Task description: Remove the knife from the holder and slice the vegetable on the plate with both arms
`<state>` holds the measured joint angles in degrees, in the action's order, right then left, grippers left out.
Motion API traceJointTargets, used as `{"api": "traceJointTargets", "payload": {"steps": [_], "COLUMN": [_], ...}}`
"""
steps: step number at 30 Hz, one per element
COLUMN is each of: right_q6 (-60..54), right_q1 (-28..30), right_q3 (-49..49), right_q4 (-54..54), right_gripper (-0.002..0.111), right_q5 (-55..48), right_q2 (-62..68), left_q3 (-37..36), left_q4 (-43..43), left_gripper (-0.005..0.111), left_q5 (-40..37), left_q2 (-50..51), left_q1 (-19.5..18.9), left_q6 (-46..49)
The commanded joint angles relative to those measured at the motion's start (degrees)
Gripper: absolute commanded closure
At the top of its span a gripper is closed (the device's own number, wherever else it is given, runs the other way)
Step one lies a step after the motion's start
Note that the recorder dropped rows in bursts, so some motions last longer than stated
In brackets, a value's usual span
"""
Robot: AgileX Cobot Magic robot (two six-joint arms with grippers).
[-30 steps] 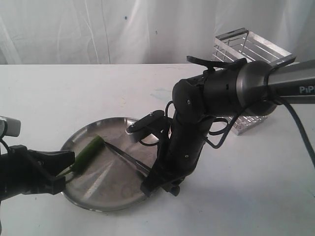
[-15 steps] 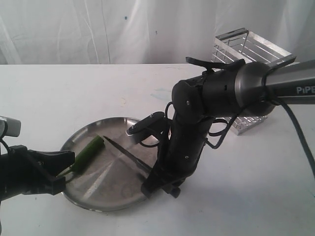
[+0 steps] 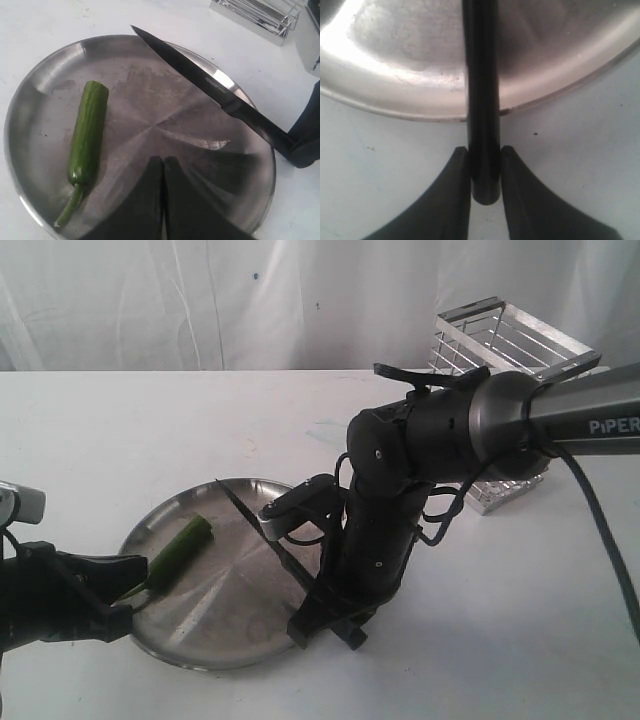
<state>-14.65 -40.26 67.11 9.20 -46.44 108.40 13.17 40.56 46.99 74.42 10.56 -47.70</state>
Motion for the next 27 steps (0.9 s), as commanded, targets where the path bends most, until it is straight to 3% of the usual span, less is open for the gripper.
{"api": "traceJointTargets", "payload": {"steps": [1, 8, 15, 27], "right_q6": [-0.2, -0.2, -0.2, -0.2], "right_q1": [0.4, 0.4, 0.4, 0.4], "right_q3": [0.1, 0.1, 0.1, 0.1], "right_q4": [0.2, 0.2, 0.3, 1.0], "right_gripper": [0.095, 0.095, 0.084, 0.084], "right_q5": [0.9, 1.4, 1.9, 2.2], "right_q2": [0.2, 0.2, 0.2, 0.3], "left_q3": [0.2, 0.2, 0.2, 0.2], "left_q4": [0.6, 0.6, 0.6, 0.7], "left_gripper": [0.107, 0.107, 0.107, 0.107], "left_q5": [-0.2, -0.2, -0.2, -0.4], "left_q2": [0.0, 0.0, 0.0, 0.0], "left_q1": [0.2, 0.2, 0.2, 0.2], "left_q6": [0.1, 0.1, 0.1, 0.1]}}
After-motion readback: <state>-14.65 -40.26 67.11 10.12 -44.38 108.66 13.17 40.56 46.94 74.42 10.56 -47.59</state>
